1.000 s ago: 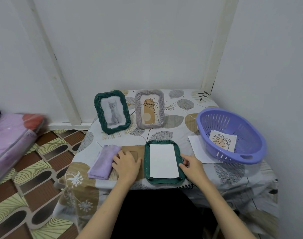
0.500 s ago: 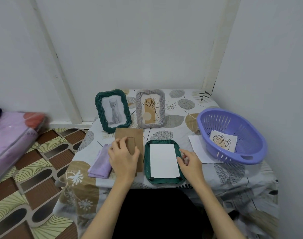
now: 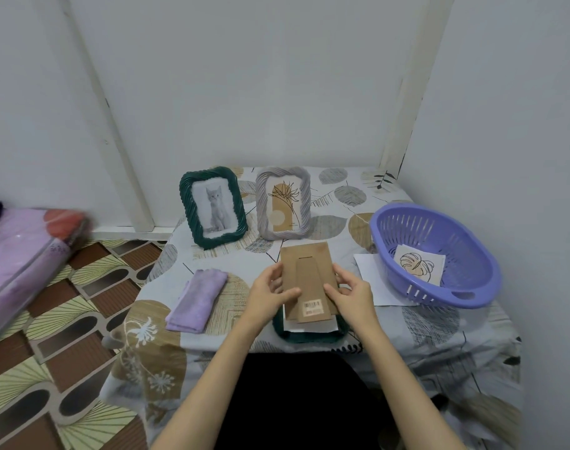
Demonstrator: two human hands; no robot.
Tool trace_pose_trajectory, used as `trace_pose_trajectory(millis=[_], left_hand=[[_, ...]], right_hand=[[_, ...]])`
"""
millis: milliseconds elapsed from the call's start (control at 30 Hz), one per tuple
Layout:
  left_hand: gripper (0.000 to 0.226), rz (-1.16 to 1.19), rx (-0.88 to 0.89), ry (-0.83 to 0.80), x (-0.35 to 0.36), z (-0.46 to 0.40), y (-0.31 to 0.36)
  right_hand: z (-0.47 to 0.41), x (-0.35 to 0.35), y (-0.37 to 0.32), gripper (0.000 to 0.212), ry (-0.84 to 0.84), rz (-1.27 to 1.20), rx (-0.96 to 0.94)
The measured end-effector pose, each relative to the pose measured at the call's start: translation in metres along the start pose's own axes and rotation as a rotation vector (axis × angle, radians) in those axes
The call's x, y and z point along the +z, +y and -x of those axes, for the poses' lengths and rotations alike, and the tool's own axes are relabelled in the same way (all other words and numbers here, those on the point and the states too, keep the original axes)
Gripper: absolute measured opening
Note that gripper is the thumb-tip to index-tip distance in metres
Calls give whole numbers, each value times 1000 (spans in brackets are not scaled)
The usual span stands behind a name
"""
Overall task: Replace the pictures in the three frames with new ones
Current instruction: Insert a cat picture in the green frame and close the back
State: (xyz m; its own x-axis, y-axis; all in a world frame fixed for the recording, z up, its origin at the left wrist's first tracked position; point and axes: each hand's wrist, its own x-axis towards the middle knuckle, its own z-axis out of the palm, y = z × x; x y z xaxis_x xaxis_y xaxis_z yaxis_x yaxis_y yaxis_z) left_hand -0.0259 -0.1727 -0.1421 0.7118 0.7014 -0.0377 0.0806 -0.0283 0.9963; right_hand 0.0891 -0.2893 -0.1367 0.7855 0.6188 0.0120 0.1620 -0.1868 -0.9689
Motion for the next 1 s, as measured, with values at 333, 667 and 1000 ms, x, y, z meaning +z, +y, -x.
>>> trace_pose_trajectory(millis=[333,667,1000], left_hand=[[78,-367,3,-71,-7,-9,-18],[84,-450,-30,-111,-11,-11,-25],[84,-482,-41,-121,-13,-11,-28]], right_hand=[[10,3,11,65,-72,169,48],[7,7,19,79,-56,317,24],[-8,-13,12,62,-232,435,43]])
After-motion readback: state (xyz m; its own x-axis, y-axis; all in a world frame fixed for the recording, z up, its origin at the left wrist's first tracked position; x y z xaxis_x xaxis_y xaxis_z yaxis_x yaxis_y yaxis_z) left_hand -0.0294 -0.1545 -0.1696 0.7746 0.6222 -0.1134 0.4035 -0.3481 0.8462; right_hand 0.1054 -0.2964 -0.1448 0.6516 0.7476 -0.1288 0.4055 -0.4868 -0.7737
